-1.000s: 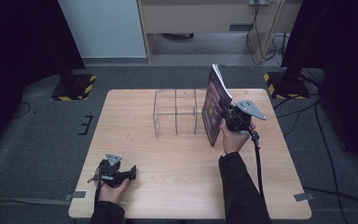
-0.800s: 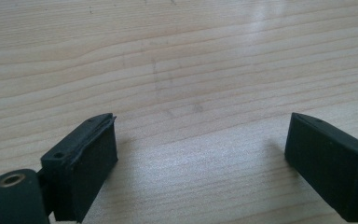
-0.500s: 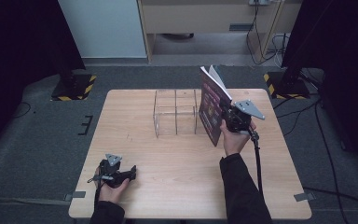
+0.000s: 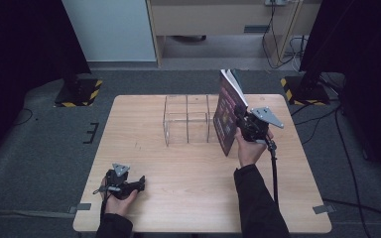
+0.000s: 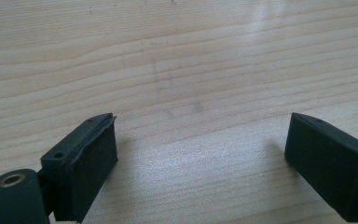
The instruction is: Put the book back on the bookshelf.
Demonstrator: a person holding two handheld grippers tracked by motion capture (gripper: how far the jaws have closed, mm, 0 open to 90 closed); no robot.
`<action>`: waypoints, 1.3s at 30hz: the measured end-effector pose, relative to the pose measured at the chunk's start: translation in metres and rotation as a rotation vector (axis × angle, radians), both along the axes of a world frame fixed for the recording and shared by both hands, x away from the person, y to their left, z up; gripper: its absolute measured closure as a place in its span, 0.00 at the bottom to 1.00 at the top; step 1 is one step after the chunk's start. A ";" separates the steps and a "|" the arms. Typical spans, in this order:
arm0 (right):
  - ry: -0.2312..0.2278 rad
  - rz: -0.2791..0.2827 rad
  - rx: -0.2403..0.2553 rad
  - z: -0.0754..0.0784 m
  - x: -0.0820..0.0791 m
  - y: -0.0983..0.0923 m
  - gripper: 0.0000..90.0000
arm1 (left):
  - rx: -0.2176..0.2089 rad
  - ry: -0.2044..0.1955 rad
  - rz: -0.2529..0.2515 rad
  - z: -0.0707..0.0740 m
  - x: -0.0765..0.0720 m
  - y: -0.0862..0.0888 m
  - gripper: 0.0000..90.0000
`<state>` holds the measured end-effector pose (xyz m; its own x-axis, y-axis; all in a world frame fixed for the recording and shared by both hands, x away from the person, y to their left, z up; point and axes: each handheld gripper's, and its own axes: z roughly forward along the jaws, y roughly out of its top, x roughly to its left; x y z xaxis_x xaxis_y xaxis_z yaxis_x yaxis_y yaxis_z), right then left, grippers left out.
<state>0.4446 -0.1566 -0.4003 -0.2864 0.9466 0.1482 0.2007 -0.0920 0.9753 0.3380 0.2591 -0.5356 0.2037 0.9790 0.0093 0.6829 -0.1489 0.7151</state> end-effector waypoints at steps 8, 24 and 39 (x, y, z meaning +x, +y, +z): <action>0.006 0.003 -0.015 0.001 0.000 -0.004 0.72 | -0.001 0.000 0.000 0.000 0.000 0.000 0.09; 0.054 0.094 -0.006 -0.002 -0.017 -0.022 0.21 | 0.002 0.002 -0.001 0.000 0.000 0.000 0.09; 0.235 0.193 -0.090 -0.056 -0.063 -0.068 0.14 | 0.000 0.000 0.000 0.000 0.000 0.000 0.09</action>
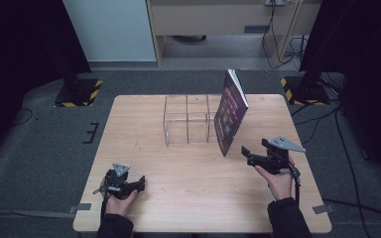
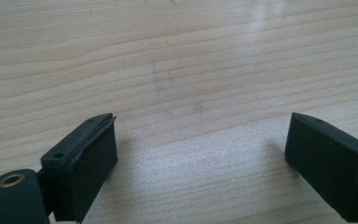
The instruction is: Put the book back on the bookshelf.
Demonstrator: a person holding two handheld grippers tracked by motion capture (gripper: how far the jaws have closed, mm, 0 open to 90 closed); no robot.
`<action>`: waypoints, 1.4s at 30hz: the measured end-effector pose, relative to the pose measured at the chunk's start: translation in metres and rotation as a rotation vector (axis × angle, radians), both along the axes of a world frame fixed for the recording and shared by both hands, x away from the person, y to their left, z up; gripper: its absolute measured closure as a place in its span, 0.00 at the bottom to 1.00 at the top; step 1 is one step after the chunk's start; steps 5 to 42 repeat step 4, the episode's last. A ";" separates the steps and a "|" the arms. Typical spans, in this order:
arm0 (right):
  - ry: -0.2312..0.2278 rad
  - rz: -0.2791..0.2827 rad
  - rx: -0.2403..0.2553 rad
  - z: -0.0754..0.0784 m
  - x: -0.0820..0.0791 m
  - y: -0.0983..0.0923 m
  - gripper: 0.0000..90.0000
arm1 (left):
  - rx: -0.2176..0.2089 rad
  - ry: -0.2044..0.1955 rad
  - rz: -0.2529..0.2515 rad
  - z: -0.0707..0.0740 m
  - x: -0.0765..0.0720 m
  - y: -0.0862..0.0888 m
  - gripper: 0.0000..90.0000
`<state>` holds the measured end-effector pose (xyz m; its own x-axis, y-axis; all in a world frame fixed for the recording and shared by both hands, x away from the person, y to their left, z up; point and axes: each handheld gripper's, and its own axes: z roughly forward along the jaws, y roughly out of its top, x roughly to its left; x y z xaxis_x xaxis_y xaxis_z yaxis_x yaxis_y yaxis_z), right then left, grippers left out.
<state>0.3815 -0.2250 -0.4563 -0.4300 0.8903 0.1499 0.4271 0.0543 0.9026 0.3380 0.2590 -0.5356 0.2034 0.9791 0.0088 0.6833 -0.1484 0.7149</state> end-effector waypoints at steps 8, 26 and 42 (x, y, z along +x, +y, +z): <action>0.024 -0.004 -0.010 -0.013 -0.007 -0.013 0.14 | 0.001 0.002 -0.001 0.000 0.000 0.000 0.09; 0.024 -0.004 -0.010 -0.013 -0.007 -0.013 0.14 | 0.001 0.002 -0.001 0.000 0.000 0.000 0.09; 0.024 -0.004 -0.010 -0.013 -0.007 -0.013 0.14 | 0.001 0.002 -0.001 0.000 0.000 0.000 0.09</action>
